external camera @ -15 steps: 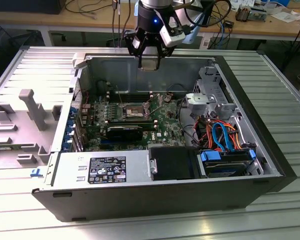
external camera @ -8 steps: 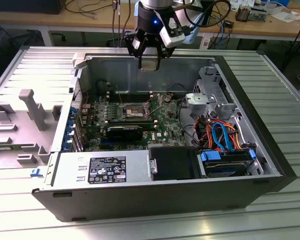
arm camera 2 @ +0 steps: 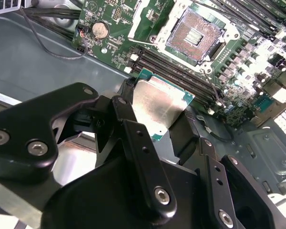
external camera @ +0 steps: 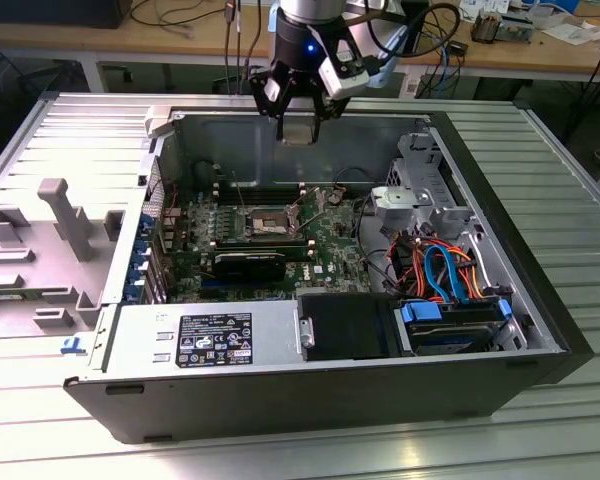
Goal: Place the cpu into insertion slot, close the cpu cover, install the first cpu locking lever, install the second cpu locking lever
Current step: 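Place the cpu into insertion slot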
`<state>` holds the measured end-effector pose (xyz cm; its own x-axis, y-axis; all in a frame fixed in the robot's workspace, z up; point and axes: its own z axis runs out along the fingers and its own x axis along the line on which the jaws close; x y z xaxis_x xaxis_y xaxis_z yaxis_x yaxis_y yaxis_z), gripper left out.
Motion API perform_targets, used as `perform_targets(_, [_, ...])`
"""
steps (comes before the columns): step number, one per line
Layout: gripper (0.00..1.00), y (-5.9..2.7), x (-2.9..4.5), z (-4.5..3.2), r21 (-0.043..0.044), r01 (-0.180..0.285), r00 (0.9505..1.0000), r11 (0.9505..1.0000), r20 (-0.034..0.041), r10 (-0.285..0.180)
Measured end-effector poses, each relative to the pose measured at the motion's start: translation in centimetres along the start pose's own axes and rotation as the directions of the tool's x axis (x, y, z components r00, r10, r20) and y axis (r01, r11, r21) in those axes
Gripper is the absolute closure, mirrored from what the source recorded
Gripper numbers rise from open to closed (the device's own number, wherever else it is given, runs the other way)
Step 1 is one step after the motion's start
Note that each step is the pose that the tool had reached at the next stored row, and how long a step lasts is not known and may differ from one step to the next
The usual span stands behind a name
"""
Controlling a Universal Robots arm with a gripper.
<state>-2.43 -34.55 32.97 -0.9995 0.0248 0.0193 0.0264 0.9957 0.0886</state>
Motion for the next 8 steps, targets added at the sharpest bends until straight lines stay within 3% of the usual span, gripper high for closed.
perform_targets(8, [0.46,-0.02,-0.01,0.27,-0.0001,0.000,1.0000,1.0000,0.0000,0.000])
